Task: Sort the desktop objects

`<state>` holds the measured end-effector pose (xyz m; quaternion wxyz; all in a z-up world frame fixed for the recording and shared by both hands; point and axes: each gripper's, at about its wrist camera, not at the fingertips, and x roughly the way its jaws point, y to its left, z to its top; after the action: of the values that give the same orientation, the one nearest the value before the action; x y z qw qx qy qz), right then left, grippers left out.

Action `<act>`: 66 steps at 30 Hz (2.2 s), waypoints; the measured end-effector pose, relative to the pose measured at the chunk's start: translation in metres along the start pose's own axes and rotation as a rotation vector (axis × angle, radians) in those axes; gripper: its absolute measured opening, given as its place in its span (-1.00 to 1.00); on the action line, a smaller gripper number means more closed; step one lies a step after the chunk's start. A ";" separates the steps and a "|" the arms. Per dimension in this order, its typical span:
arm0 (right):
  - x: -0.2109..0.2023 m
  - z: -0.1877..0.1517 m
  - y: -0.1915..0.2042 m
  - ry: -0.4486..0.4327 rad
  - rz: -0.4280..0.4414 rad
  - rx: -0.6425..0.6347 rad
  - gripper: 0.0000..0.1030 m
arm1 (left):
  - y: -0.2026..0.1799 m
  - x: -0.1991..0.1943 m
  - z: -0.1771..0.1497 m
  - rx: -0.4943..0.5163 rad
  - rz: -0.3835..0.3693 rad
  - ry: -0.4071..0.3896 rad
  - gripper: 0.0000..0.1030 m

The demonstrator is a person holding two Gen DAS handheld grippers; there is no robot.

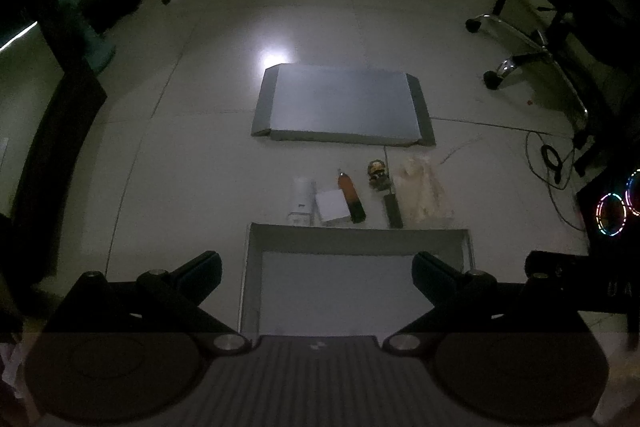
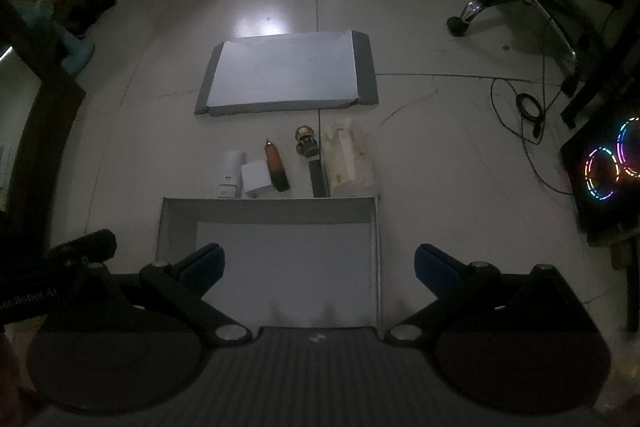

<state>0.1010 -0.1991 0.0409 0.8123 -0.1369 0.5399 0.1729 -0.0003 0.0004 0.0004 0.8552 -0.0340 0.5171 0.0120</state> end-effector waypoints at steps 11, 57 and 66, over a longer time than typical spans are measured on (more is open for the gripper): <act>-0.006 0.013 0.000 -0.024 -0.030 0.011 1.00 | 0.005 -0.005 -0.001 -0.016 0.011 -0.013 1.00; -0.005 0.018 0.000 -0.043 0.009 0.006 1.00 | -0.005 -0.009 0.016 0.023 -0.031 -0.056 1.00; -0.022 0.024 -0.010 -0.041 -0.011 -0.015 1.00 | -0.020 -0.016 0.022 0.113 -0.008 -0.036 1.00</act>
<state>0.1169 -0.2016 0.0709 0.8229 -0.1425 0.5213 0.1754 0.0123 -0.0175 0.0258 0.8649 0.0125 0.5014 -0.0199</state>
